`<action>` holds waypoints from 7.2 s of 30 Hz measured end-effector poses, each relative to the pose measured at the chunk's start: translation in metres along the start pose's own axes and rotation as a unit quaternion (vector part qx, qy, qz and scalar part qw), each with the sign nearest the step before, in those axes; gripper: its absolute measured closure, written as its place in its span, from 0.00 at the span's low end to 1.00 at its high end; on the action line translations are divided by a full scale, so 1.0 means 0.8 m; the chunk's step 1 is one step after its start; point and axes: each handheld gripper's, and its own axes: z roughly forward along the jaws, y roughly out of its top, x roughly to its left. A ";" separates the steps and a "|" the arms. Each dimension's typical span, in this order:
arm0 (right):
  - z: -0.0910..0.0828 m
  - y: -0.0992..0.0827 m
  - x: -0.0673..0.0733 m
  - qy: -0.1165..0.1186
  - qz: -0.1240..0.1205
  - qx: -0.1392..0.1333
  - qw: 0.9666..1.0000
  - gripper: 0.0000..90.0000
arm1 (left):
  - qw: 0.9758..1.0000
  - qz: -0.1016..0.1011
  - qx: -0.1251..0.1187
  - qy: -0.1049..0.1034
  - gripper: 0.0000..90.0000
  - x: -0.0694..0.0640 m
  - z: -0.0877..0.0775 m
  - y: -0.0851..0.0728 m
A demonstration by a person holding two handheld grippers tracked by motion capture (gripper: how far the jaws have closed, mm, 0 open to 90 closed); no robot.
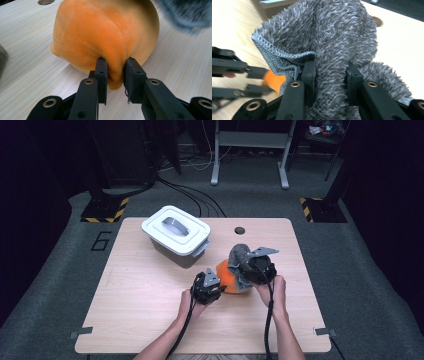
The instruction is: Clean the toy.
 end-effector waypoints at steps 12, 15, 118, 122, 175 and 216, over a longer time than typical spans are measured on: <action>0.026 -0.003 0.015 0.012 -0.015 0.010 1.000 0.74 | 1.000 0.003 0.002 0.001 0.82 -0.001 0.001 0.000; 0.023 -0.005 0.009 0.001 -0.012 0.010 1.000 0.75 | 1.000 0.002 0.005 0.000 0.83 -0.001 0.002 0.000; -0.005 -0.009 -0.030 -0.012 0.035 0.006 0.999 0.75 | 0.999 0.015 -0.006 0.029 0.84 0.003 -0.001 0.016; -0.012 0.004 -0.012 0.005 0.007 -0.001 1.000 0.74 | 1.000 0.015 -0.008 0.019 0.84 -0.001 -0.006 0.018; 0.029 -0.063 -0.071 -0.055 0.091 0.063 0.992 0.73 | 1.000 -0.008 -0.012 0.000 0.83 -0.002 -0.002 0.007; -0.008 0.017 0.011 0.025 -0.005 0.000 1.000 0.73 | 1.000 0.013 -0.012 0.007 0.83 -0.008 -0.003 0.011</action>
